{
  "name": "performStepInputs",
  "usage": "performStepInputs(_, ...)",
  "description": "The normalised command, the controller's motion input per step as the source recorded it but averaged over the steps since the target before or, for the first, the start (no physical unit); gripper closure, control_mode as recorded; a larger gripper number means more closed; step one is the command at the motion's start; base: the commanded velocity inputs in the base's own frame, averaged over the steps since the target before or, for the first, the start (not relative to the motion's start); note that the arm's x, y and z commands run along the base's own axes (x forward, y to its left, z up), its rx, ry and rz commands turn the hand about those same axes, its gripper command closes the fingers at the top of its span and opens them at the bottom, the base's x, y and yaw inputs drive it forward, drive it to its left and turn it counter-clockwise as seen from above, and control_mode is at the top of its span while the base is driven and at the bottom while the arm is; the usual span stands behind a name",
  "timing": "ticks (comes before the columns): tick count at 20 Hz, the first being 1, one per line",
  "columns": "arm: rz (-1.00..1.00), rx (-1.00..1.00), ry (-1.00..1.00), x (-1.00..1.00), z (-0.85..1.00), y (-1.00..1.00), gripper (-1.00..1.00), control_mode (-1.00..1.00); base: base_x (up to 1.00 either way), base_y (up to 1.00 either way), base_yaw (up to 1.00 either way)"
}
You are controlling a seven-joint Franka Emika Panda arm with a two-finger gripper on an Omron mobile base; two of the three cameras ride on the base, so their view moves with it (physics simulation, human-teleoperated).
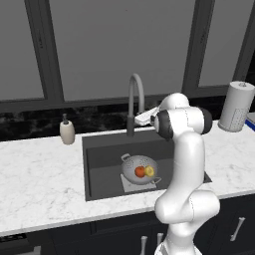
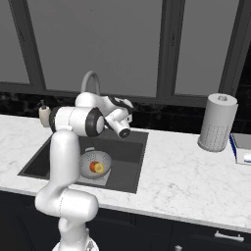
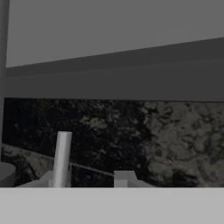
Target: Put the colander in the sink, put the orange, kiwi in the colander, and turn on the sink faucet and pour water over the colander.
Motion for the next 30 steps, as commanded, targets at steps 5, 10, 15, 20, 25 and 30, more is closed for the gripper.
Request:
performStepInputs(5, -0.05, 0.00, 0.00, 0.06, -0.15, -0.39, 1.00, -1.00, 0.00, 0.00, 0.00)
performStepInputs(10, -0.14, 0.00, 0.00, 0.03, -0.19, -0.43, 1.00, -1.00, 0.00, 0.00, 0.00)
performStepInputs(15, -0.16, 0.00, 0.00, 0.03, -0.20, -0.44, 1.00, -1.00, 0.00, 0.00, 0.00)
performStepInputs(20, -0.17, 0.00, 0.02, 0.01, -0.24, -0.53, 1.00, -1.00, 0.00, 0.00, 0.00)
performStepInputs(25, -0.16, 0.00, 0.05, 0.07, -0.25, -0.64, 1.00, -1.00, 0.00, 0.00, 0.00)
performStepInputs(30, -0.15, 0.00, 0.10, 0.13, -0.24, -0.71, 1.00, -1.00, 0.00, 0.00, 0.00)
